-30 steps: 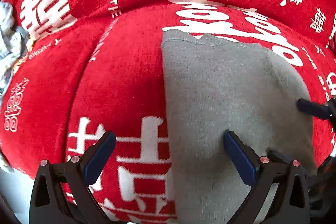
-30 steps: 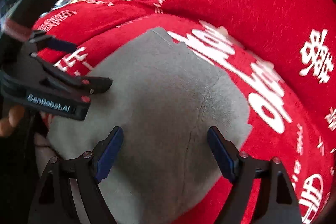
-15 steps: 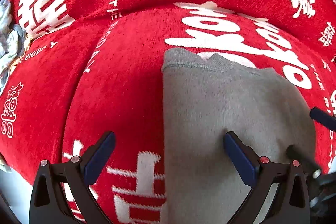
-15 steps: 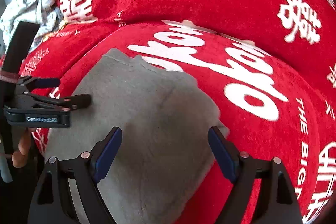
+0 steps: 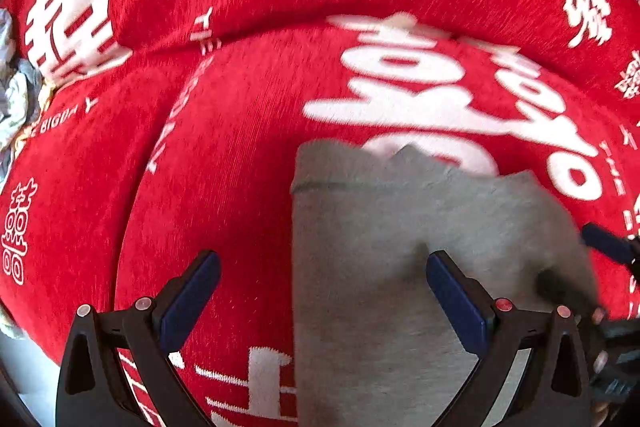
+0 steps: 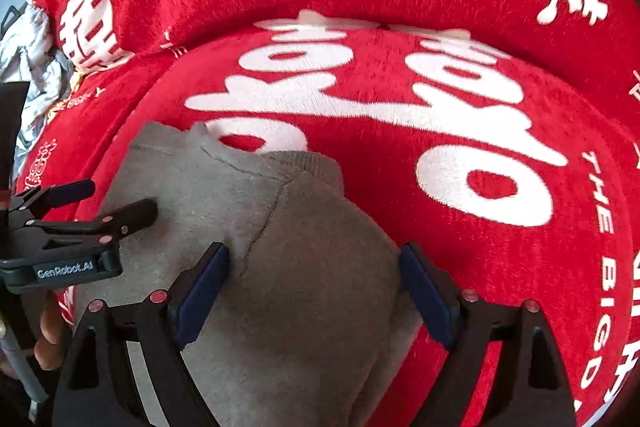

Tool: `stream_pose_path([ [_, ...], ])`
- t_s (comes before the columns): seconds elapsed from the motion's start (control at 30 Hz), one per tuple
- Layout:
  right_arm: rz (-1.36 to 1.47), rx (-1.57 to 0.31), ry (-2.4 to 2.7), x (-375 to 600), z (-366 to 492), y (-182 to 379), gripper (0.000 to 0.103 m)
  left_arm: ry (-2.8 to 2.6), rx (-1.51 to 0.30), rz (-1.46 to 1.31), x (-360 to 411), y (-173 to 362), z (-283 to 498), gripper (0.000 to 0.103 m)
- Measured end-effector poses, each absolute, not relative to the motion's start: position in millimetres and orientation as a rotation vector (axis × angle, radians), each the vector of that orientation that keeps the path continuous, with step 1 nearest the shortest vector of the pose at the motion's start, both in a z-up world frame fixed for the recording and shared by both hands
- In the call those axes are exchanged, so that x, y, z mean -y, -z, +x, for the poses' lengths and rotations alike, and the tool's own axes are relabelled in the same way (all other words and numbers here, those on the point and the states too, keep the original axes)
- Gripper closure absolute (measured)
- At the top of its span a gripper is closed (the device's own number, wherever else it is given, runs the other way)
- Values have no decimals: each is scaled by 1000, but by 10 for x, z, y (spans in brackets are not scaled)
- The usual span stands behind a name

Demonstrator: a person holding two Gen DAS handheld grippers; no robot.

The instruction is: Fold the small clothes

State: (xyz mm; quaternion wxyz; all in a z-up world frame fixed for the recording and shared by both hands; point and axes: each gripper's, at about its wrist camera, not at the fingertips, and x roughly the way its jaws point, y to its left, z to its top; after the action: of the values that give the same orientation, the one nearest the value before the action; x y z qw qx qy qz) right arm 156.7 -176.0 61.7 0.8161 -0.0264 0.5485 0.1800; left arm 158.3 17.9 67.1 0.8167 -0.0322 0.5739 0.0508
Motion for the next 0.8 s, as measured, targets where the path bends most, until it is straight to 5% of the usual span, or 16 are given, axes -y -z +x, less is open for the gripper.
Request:
stream_pose_path([
  [0.8, -411, -1021, -476, 1540, 435, -880, 13, -102, -1199, -20, -127, -919, 918, 0],
])
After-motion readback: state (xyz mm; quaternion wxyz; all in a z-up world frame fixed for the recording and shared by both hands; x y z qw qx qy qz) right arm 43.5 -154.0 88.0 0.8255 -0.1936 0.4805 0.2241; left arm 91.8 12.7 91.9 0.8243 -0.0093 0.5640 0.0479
